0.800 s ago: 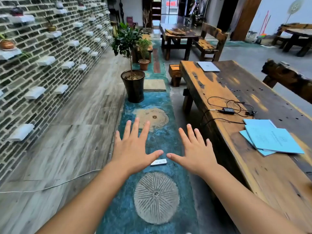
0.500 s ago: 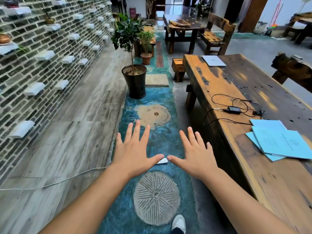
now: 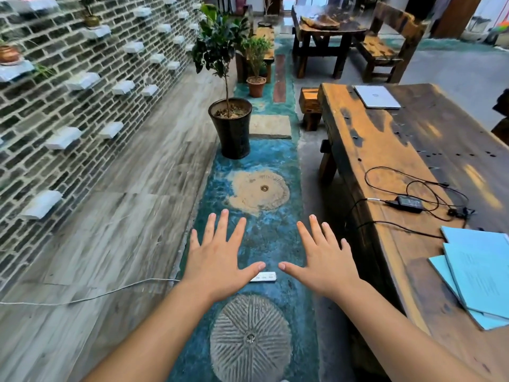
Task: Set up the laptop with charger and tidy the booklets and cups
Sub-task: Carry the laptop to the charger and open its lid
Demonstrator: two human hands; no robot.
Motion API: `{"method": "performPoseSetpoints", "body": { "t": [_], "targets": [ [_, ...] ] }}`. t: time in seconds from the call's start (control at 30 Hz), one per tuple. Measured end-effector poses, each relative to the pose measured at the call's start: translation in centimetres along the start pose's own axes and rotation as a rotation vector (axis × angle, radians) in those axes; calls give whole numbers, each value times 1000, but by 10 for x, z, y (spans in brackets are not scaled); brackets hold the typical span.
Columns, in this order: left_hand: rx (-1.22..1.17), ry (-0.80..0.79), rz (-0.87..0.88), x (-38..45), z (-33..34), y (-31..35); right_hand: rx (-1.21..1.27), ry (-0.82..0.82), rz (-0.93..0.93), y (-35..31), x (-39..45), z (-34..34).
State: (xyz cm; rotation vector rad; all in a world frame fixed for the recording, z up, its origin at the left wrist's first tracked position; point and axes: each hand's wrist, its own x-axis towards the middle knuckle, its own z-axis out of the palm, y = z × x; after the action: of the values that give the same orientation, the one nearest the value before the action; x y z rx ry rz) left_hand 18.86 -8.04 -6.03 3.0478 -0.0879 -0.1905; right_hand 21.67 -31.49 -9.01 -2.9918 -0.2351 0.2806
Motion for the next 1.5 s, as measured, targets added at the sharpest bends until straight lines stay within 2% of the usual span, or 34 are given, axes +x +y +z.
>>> {"method": "performPoseSetpoints", "body": {
  "t": [0.3, 0.7, 1.03, 1.27, 1.5],
  "targets": [
    [-33, -53, 1, 76, 9, -9, -12, -113, 0, 12, 75, 2],
    [-18, -39, 105, 250, -4, -60, -27, -115, 34, -13, 224, -17],
    [-8, -73, 141, 347, -17, -93, 20, -136, 89, -21, 312, -17],
    [3, -100, 125, 429, -11, -80, 64, -131, 65, 7, 389, -25],
    [16, -124, 79, 554, -10, -40, 78, -138, -17, 75, 512, -32]
  ]
}}
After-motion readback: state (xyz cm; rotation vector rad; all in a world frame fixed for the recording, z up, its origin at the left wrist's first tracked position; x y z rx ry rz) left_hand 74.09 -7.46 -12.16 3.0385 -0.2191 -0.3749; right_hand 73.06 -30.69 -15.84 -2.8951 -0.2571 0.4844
